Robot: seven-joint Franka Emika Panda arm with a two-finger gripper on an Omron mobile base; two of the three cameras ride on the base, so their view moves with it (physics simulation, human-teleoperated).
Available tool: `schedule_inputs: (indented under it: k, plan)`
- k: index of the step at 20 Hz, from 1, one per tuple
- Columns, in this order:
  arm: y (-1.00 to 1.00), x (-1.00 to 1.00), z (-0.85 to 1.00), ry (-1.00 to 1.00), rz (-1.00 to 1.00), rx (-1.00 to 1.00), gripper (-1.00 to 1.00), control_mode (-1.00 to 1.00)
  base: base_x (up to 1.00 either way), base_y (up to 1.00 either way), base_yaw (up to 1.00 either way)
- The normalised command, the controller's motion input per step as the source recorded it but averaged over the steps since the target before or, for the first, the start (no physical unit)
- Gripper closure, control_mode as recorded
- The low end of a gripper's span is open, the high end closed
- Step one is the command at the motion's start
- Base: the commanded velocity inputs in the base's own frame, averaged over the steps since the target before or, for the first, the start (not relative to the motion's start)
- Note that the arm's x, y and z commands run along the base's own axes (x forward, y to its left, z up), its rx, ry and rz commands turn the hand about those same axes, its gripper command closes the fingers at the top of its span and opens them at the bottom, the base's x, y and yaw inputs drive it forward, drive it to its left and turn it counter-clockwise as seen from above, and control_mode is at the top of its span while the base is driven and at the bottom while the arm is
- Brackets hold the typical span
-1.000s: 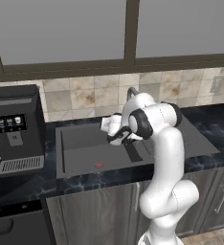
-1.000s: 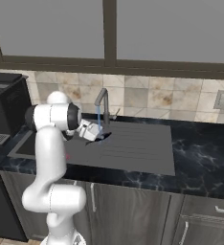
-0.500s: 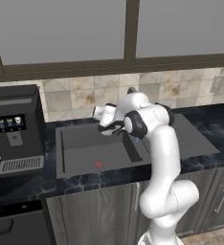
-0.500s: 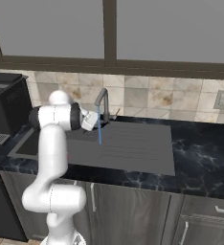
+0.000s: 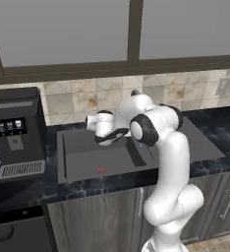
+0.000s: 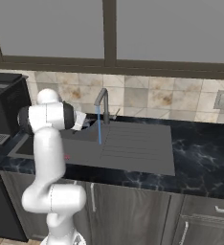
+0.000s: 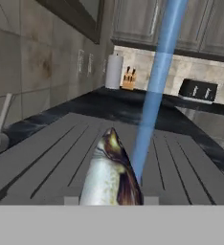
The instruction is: Take the fish out of the fridge, briefly rinse it in the sink, and place it on the tray next to the sink.
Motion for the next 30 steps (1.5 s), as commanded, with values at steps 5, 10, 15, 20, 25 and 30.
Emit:
schedule_inputs:
  k: [5,10,15,20,25,30]
  plan:
    - [0.35,-1.00,0.11,-0.27,0.08,-0.04,1.00,-1.00,0.00,0.00,0.00]
    - [0.08,-0.91,1.00,-0.14,-0.17,0.07,1.00,-1.00,0.00,0.00,0.00]
    - [0.03,-0.83,1.00,-0.14,-0.20,0.14,1.00,-1.00,0.00,0.00,0.00]
    - [-0.03,-0.88,1.00,-0.03,-0.17,0.25,1.00,-1.00,0.00,0.00,0.00]
    - [-0.57,-0.81,0.70,0.10,-0.05,0.58,1.00,-1.00,0.00,0.00,0.00]
    - [-1.00,-1.00,-0.34,-0.20,0.00,0.78,1.00,-1.00,0.00,0.00,0.00]
